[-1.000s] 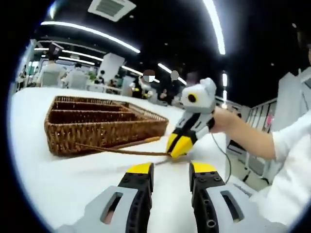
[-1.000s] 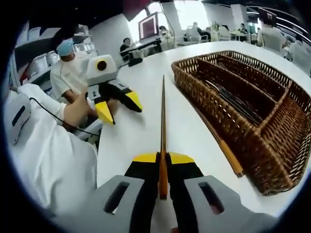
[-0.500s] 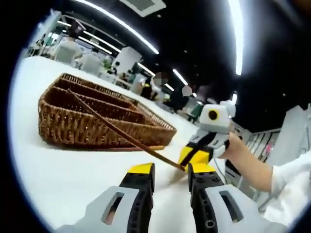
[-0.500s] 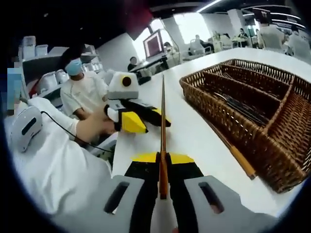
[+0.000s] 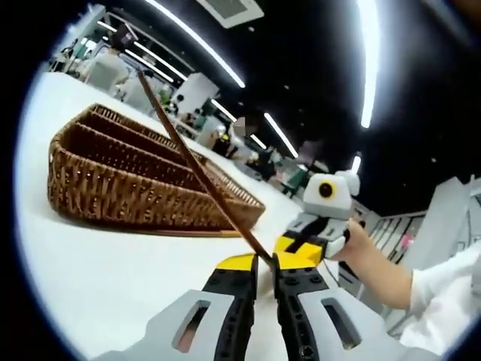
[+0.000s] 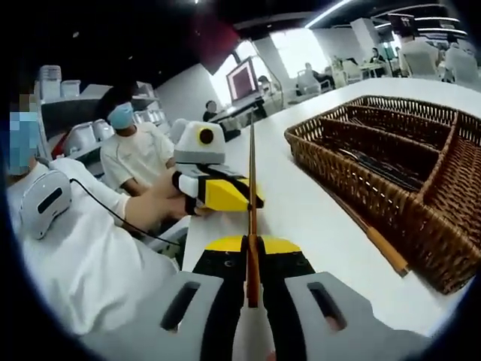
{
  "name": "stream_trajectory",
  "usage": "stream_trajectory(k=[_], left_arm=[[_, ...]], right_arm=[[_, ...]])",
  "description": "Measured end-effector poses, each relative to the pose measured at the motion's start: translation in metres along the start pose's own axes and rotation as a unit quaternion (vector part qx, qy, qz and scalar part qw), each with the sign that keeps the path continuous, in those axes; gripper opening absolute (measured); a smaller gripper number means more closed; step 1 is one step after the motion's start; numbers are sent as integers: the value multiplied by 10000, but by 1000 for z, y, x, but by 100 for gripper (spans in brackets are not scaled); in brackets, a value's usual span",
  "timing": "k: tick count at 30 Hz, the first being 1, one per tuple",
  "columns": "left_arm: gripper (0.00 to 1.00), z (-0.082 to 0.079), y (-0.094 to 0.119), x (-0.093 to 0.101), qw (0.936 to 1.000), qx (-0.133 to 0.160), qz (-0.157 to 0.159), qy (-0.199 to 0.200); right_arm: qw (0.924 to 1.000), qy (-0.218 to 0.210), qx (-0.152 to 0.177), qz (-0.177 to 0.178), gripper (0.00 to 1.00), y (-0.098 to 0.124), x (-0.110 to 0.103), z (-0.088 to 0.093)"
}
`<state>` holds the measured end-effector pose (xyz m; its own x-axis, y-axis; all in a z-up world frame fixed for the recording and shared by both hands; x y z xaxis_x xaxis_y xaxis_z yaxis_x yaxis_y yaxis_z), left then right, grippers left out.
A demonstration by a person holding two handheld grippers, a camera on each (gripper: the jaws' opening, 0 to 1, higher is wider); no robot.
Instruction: Arrange the knives, forks, and spoons in their matching storage slots by inserting each utensil handle-first until every utensil is classified and aligned in the correct compartment
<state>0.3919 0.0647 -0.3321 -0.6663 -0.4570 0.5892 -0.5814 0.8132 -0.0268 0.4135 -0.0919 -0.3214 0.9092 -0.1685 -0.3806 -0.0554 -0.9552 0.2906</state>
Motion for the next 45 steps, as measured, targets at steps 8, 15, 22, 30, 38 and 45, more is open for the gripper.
stream_trajectory(k=[8, 15, 22, 30, 38, 45], left_arm=[[4, -2, -2, 5, 9998, 93, 171, 62], [4, -5, -4, 8, 9994, 131, 287, 108], [3, -9, -8, 13, 9994, 72, 328, -25], [3, -10, -12, 13, 9993, 58, 350, -110], [3, -11, -14, 13, 9992, 53, 368, -146], [4, -11, -15, 13, 9991, 55, 386, -159]], right_arm=[[10000, 28, 37, -23, 6, -1, -2, 2], [9998, 144, 92, -97, 6, -3, -4, 1], [9991, -6, 403, -118, 7, -1, -2, -8], [9984, -104, 531, -137, 7, -1, -1, -11], [9982, -148, 568, -139, 6, -3, 0, -10], [9978, -248, 599, -115, 5, -3, 0, -10]])
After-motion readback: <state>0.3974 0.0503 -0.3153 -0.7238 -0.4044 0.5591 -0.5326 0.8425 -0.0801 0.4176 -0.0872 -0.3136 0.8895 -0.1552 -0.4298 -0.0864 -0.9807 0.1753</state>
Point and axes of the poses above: the point that each gripper's makers call its tool centre point, and the gripper's own axes: y roughly backward along the fingers, x roughly to its right, z roughly out of its underside, the point moved 8 cm from there along y, roughly backward along the fingers, and after that the axes turned 6 degrees about x, right-handed, at the moved point
